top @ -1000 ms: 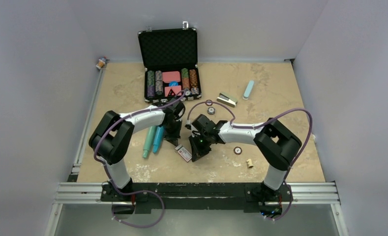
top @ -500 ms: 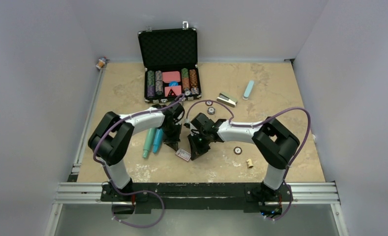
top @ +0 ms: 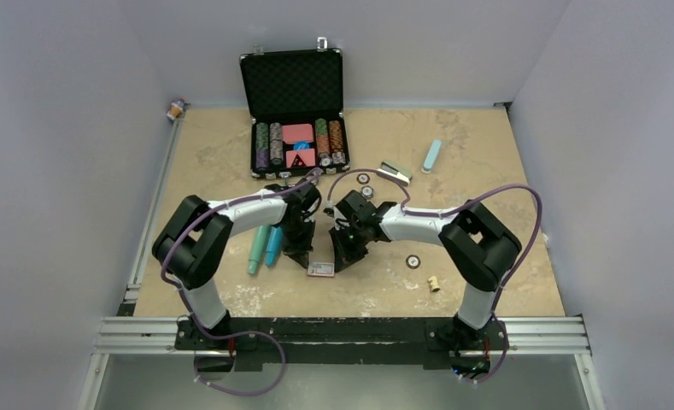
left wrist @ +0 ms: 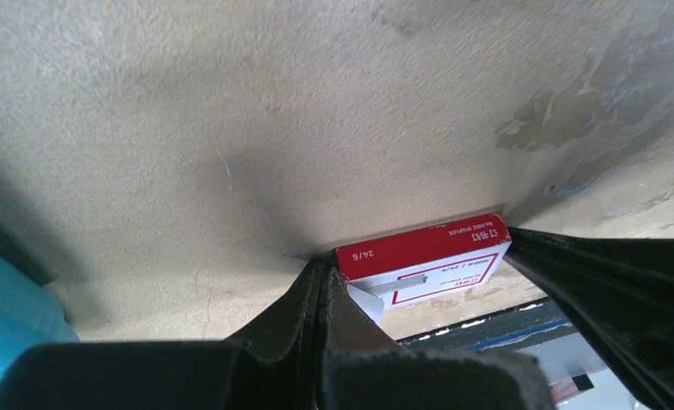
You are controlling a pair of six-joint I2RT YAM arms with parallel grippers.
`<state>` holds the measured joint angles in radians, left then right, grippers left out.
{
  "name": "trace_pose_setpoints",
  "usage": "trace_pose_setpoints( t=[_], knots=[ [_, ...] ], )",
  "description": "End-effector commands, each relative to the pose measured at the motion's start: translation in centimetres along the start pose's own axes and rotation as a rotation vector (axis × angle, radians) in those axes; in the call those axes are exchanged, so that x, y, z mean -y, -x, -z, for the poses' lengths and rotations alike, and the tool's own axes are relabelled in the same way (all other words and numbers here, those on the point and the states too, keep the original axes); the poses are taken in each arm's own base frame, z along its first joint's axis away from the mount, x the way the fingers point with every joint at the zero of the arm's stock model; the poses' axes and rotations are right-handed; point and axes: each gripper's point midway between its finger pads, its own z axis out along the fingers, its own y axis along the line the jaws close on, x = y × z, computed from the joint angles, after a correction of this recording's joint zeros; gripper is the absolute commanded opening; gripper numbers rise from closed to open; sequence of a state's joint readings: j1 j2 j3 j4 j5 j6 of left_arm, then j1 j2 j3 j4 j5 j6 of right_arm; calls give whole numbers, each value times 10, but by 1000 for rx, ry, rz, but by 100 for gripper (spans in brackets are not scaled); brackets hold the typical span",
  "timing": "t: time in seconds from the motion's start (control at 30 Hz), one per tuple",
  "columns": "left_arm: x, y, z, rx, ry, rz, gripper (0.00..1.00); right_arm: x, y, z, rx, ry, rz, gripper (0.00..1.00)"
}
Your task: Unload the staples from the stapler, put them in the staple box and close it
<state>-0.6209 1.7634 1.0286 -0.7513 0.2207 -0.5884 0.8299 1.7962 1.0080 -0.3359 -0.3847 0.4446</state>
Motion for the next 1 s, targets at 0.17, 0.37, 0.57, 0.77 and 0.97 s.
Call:
trace_pose_setpoints(
  t=[0.17,0.37,0.57,0.77,0.97],
  knots=[
    [-21,-8,0,-26,143,27,0,7,24,4,52,-36,40,0],
    [-22,-9,15,-14,169,61,13,16,30,11,78,-53,34,0],
    [-26,-4,38,21,219,52,44,18,38,23,106,-69,38,0],
    [-24,11,77,119,244,22,59,7,50,54,168,-89,69,0],
    [-21,18,118,227,236,-8,76,-9,66,100,280,-104,97,28]
  ],
)
